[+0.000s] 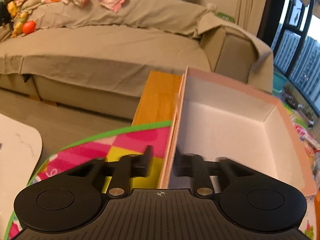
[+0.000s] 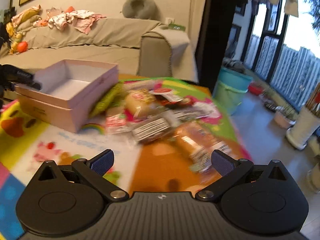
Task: Organize objects
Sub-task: 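Grasp the pink box wall with the left gripper while the right gripper grasps a wrapped bread roll, then carry the bread roll into the pink box with the right gripper and release, then grasp the red-labelled hawthorn bar packet with the right gripper, then place the hawthorn bar beside the bread roll in the box, open right gripper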
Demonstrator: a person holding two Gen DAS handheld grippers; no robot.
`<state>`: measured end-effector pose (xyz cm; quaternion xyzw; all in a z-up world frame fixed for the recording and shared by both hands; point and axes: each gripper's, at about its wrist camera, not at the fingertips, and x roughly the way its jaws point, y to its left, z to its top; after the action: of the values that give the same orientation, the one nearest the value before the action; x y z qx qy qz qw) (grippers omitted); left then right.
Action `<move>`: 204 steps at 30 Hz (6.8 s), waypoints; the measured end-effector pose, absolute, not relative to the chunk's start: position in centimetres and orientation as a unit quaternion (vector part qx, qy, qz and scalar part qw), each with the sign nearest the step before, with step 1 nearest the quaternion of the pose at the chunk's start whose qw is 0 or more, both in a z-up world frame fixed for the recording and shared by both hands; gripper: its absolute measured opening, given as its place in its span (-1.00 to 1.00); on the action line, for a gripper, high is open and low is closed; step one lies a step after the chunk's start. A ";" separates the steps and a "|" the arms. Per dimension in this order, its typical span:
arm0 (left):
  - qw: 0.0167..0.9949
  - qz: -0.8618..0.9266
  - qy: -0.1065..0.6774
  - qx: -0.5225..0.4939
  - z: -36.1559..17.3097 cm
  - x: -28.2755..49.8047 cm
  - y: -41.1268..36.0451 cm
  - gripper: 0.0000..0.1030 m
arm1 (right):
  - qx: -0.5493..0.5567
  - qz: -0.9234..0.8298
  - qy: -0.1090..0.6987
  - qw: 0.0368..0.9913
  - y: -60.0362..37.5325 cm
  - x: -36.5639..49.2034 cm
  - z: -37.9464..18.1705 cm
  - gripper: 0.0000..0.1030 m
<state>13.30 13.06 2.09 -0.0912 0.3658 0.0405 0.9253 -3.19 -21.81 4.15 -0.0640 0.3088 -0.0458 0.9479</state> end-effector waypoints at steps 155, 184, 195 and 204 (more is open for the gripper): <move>0.932 0.003 0.355 -0.073 1.5 10.9 11.3 -0.65 | -0.073 0.175 0.413 0.891 -11.8 -1.6 7.2 -0.34; 0.930 -0.003 0.358 -0.087 1.3 10.9 11.6 -0.64 | 0.125 0.070 0.340 0.929 -18.1 15.2 11.1 0.04; 0.927 -0.005 0.365 -0.085 1.4 10.8 11.6 -0.64 | 0.175 0.011 0.430 0.885 -21.5 26.9 2.6 -0.50; 0.926 0.002 0.364 -0.103 1.2 10.8 11.8 -0.64 | 0.141 0.097 0.463 0.870 -21.2 23.3 2.8 -0.61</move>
<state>10.81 11.84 1.23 -0.1033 0.3638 0.0024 0.9257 23.31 -21.21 2.81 0.1408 0.4633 0.0969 0.8696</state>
